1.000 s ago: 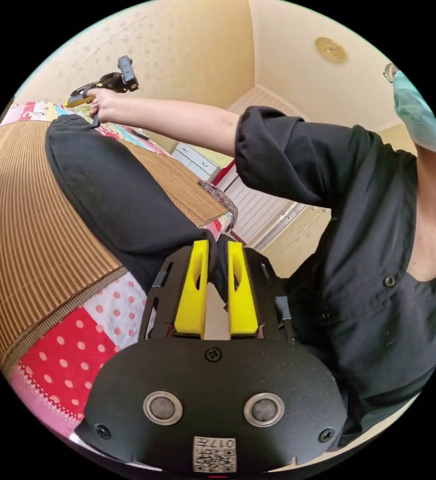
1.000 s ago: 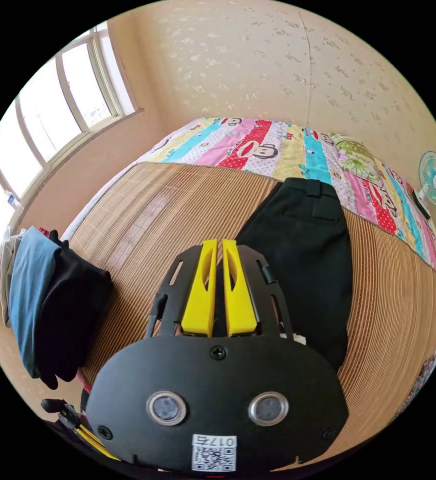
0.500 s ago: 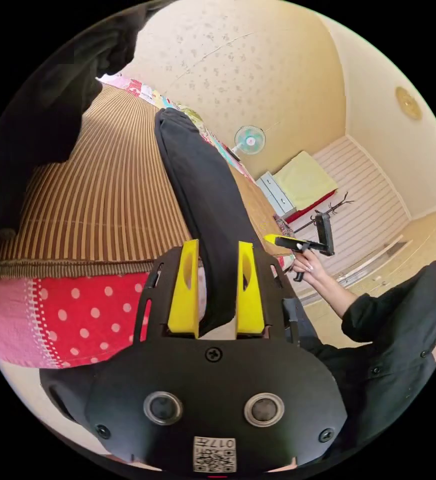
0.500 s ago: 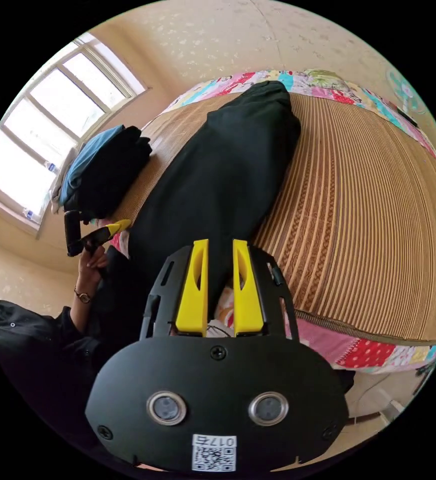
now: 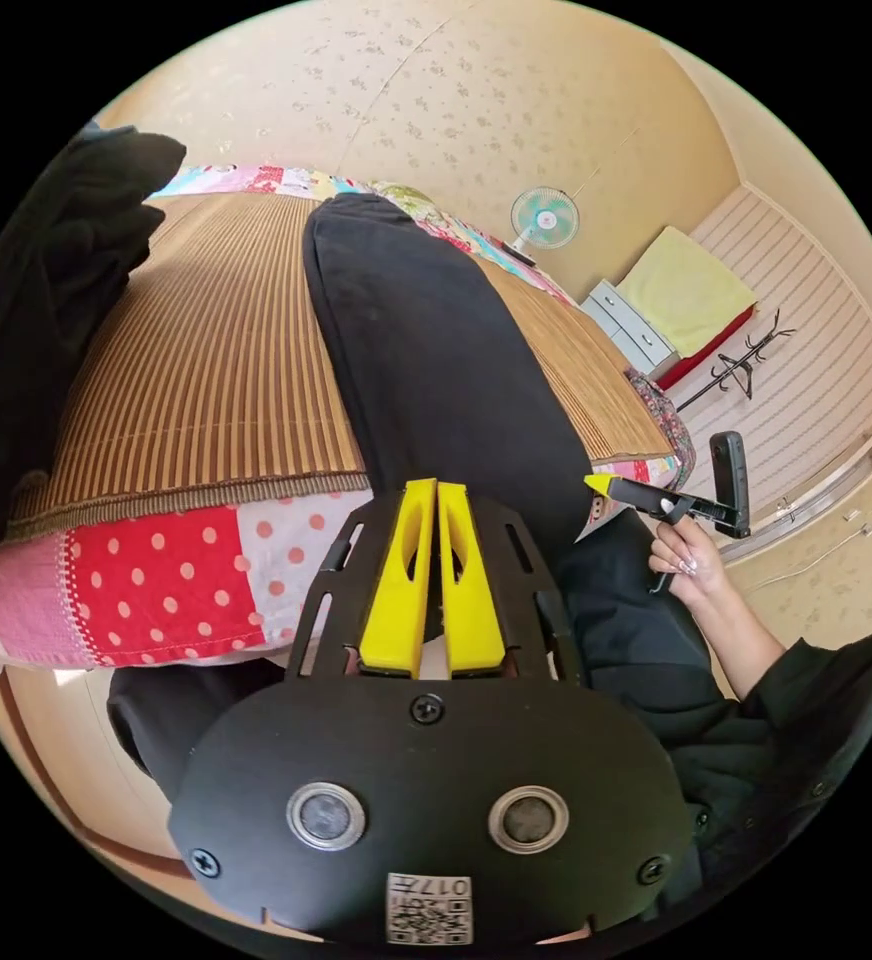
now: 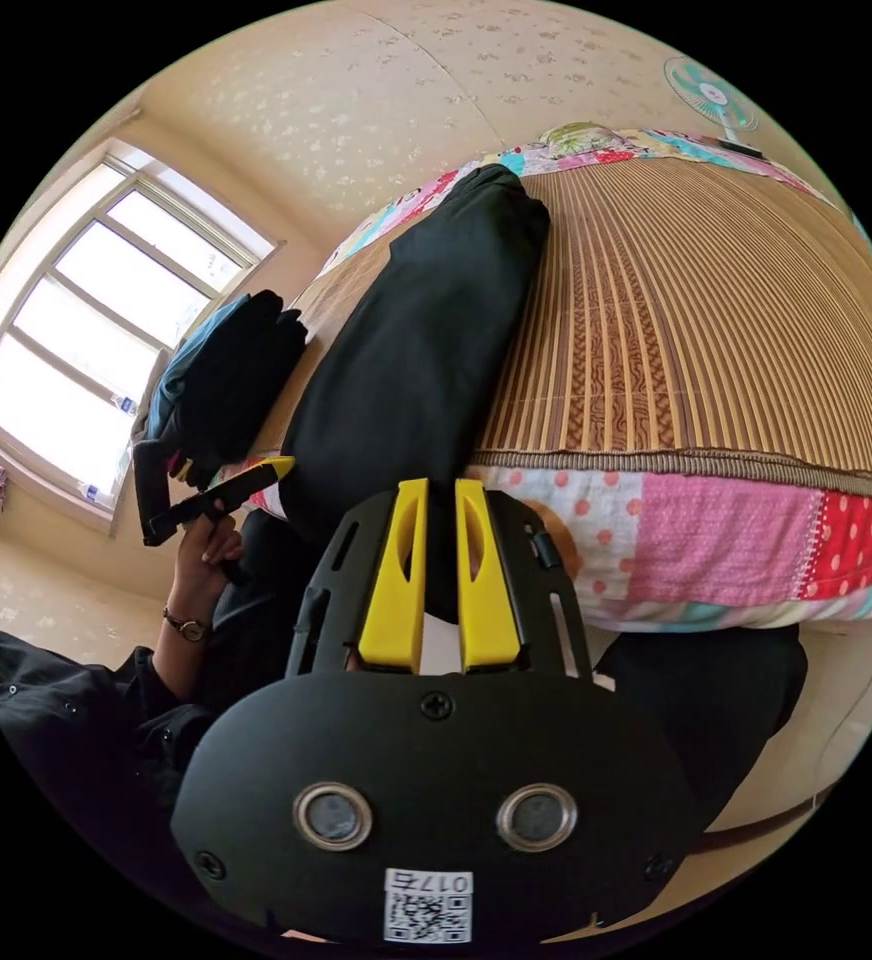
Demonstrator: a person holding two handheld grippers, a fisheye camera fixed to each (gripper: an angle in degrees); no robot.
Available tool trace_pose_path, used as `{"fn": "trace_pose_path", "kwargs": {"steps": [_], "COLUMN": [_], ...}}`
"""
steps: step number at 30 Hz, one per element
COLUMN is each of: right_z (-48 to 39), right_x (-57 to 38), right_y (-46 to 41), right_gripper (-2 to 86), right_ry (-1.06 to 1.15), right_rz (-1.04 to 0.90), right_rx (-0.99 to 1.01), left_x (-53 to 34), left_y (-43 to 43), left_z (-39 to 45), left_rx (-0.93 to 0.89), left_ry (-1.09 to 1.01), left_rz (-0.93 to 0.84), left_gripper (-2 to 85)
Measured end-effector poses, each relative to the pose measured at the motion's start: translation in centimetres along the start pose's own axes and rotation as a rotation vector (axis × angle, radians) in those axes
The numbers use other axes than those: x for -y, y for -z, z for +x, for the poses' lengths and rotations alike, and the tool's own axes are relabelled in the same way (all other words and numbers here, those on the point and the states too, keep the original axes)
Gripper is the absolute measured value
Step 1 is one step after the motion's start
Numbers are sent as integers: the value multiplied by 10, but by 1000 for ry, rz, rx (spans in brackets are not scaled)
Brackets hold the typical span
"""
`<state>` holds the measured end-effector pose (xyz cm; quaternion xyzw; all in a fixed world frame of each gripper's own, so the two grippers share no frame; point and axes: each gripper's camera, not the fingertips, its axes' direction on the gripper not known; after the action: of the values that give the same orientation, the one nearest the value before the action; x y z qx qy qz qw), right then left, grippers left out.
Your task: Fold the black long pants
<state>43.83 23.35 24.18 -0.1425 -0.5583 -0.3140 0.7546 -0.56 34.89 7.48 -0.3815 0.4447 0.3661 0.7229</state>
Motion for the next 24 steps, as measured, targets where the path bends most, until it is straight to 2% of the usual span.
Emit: {"fn": "trace_pose_path", "kwargs": {"steps": [4,6,10,11,16,18,22,24], "right_z": [12,10,14,18,38,41,46,49], "right_x": [-6,-14,-33,-39,-55,-59,-67,-68], "right_y": [19,31,37,36,38,38,40,41], "right_gripper": [23,19,22,25,72,73,66,65], "right_ry": [-4,38,98,94,43,63,85,82], "right_rz": [2,26,28,38,158,156,173,171], "right_rx": [15,16,-27,-15,126,124,113,119], "left_x": [4,-2,-18,-20,-27,-29,-32,-39], "left_y": [1,14,26,20,16,22,3,2], "left_z": [4,11,7,5,20,28,32,38], "left_rx": [-19,14,33,36,170,243,224,263], "left_ry": [-5,-20,84,106,99,97,90,82], "left_rz": [-74,-23,95,86,70,106,66,105], "left_gripper": [-8,-6,34,57,49,53,63,59]}}
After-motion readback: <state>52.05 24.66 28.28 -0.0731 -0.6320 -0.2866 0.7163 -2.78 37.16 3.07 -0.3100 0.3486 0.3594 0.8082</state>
